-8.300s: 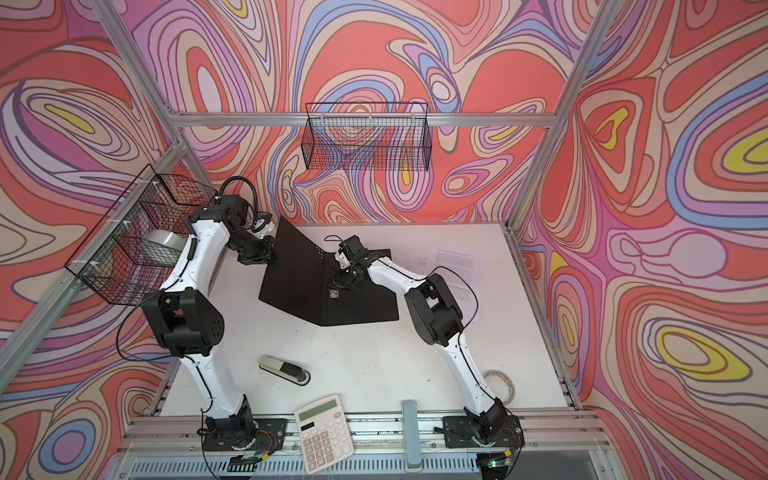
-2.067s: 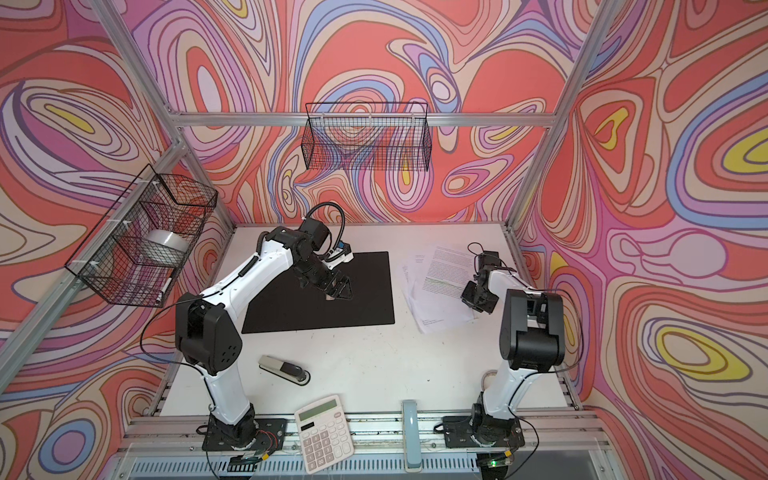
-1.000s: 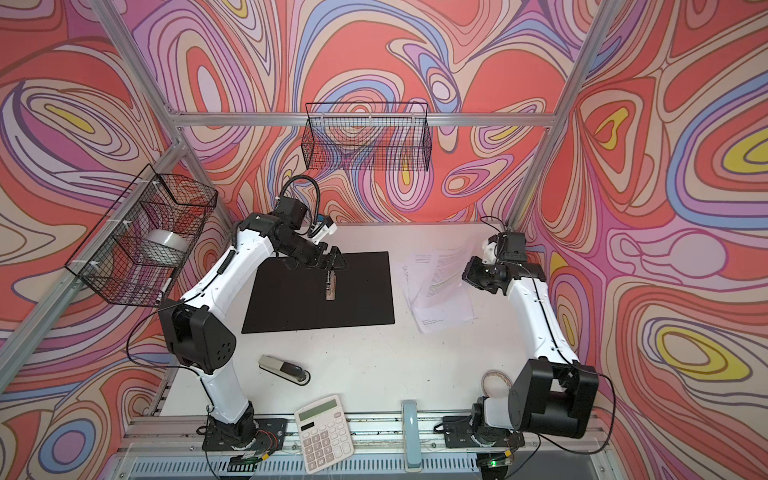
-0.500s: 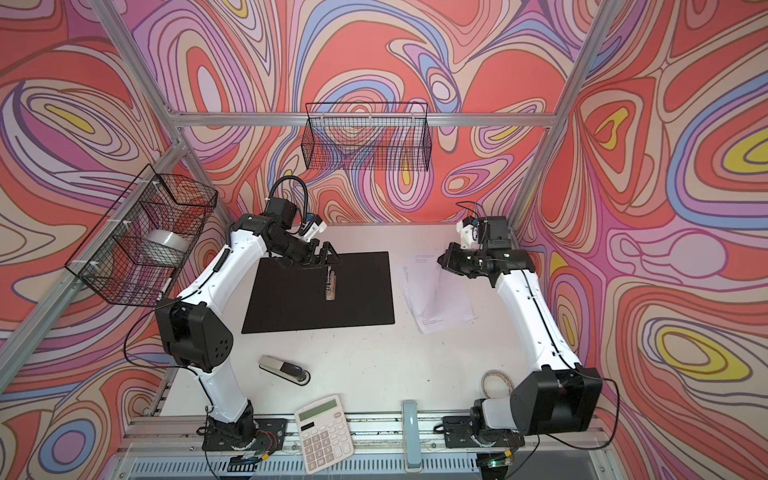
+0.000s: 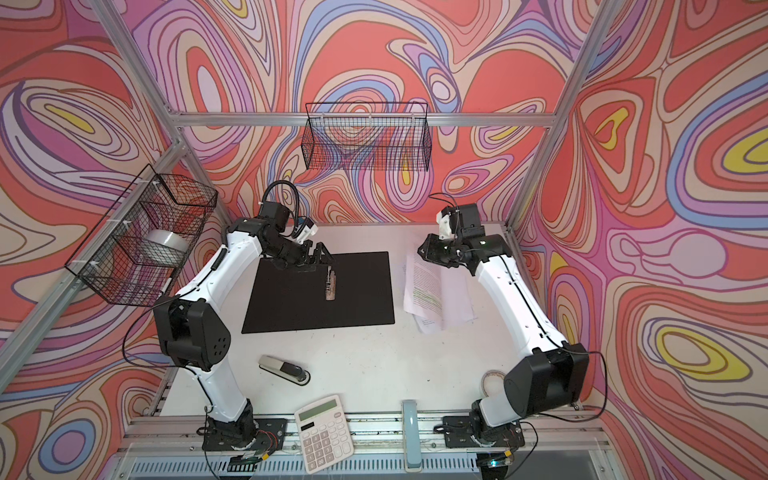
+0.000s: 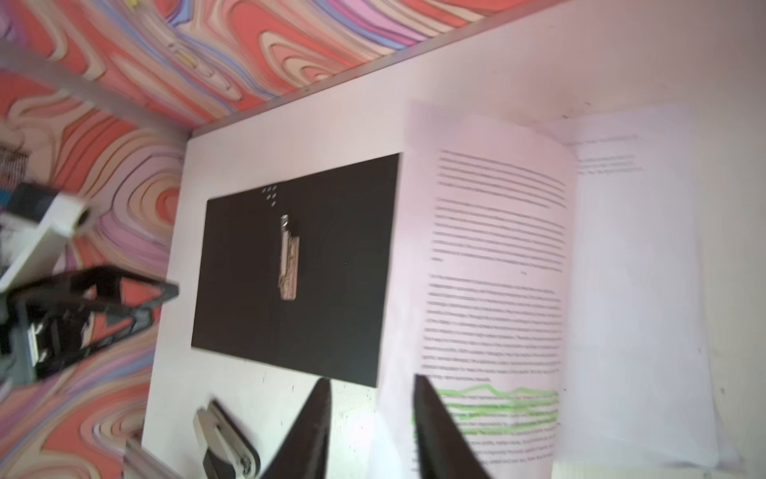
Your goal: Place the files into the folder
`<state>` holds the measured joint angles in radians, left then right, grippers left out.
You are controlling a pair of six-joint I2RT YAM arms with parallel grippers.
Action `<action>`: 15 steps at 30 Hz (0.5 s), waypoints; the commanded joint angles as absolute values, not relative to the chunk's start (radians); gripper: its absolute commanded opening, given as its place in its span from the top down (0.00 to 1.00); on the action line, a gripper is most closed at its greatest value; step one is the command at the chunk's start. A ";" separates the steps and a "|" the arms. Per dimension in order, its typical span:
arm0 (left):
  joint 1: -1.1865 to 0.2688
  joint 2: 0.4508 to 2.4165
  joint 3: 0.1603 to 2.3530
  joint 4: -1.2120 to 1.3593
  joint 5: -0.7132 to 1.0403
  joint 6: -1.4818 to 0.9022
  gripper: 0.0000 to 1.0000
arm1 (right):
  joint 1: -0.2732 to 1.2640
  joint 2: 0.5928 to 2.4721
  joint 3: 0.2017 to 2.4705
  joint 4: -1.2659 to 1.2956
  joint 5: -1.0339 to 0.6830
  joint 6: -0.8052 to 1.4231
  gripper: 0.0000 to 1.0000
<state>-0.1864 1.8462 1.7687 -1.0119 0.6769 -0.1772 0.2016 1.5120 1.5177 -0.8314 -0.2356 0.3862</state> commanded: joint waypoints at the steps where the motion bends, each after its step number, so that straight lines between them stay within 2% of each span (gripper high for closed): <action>1: -0.186 1.849 1.769 -1.002 0.722 -0.187 0.10 | 0.198 1.520 1.456 -0.842 -0.033 0.389 0.48; 8: -0.195 1.878 1.792 -1.017 0.669 -0.160 0.10 | 0.198 1.610 1.303 -0.707 -0.097 0.456 0.40; 15: -0.203 1.868 1.744 -0.993 0.620 -0.110 0.11 | 0.199 1.703 1.278 -0.702 0.054 0.497 0.36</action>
